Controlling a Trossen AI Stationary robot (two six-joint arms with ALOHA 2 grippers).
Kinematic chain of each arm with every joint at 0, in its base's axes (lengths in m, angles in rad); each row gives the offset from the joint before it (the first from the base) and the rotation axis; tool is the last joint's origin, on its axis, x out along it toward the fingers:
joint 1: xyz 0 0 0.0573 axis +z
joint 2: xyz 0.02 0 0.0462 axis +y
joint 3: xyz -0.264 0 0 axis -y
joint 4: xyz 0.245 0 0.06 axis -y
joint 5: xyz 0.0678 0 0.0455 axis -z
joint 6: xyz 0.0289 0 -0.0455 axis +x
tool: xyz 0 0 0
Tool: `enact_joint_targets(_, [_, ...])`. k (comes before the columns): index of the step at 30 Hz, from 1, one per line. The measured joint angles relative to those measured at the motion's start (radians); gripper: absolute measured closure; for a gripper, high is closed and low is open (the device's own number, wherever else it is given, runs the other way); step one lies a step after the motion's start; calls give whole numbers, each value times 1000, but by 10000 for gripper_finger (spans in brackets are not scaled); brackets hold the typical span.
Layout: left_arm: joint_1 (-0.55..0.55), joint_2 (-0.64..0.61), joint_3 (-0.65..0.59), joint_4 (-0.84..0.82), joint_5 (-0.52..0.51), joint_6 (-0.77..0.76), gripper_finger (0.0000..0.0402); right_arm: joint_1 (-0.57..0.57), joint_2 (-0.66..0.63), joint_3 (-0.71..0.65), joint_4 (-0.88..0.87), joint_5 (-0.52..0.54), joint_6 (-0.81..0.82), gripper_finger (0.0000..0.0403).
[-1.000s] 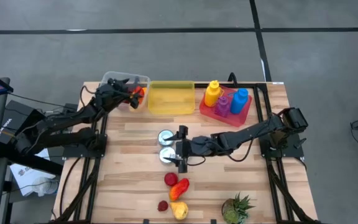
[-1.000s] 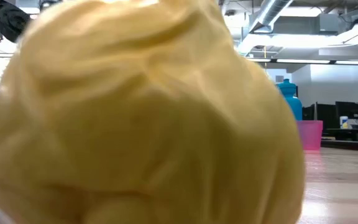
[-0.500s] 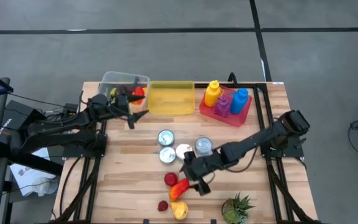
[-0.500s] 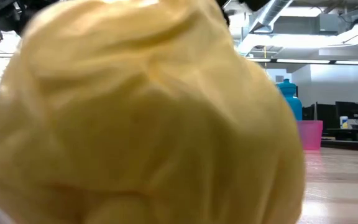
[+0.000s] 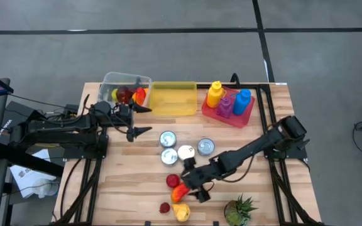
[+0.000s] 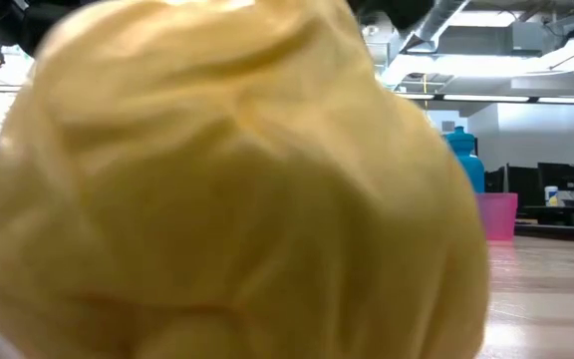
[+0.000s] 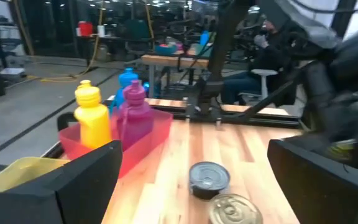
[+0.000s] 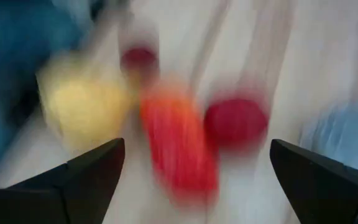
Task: Pick & Place Food Item
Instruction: Put the red mango into the transparent bin
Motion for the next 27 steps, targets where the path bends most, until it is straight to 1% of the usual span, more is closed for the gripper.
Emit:
enact_joint_targets(1, [-5,0,0,0,1,0,5,1,14,8,-75,-5,-4,10])
enact_joint_targets(3, [-9,0,0,-5,1,0,3,0,81,69,-30,-21,-20,10])
enact_joint_targets(5, [-9,2,-1,10,2,0,4,4,94,102,-141,-23,-39,10])
enact_joint_targets(7, [-9,-1,-1,0,1,0,6,9,152,166,-135,-38,-47,11])
enact_joint_targets(9, [-9,12,0,26,2,0,9,9,184,198,-237,-40,-55,14])
enact_joint_targets(10, [-9,13,3,22,1,0,11,10,209,224,-256,-42,-56,15])
enact_joint_targets(11, [-9,5,-1,1,1,0,12,10,234,254,-232,-46,-56,16])
enact_joint_targets(12, [-8,13,-4,9,2,0,13,10,245,271,-245,-46,-56,17])
enact_joint_targets(14, [-10,25,3,26,1,-1,14,16,265,298,-314,-47,-56,20])
enact_joint_targets(15, [-10,19,-2,9,1,0,14,17,288,316,-283,-47,-55,22])
enact_joint_targets(16, [-9,20,-2,13,2,0,14,17,304,323,-276,-46,-55,23])
enact_joint_targets(18, [-11,31,1,27,2,0,14,19,312,325,-329,-43,-54,28])
enact_joint_targets(19, [-10,28,0,15,1,0,14,19,320,335,-306,-43,-49,31])
enact_joint_targets(20, [-7,26,-2,11,2,0,14,19,329,342,-281,-42,-38,35])
enact_joint_targets(23, [-9,31,0,19,1,0,14,19,337,332,-324,-38,-1,54])
enact_joint_targets(27, [-9,31,0,19,-1,0,14,18,341,336,-325,-11,42,107])
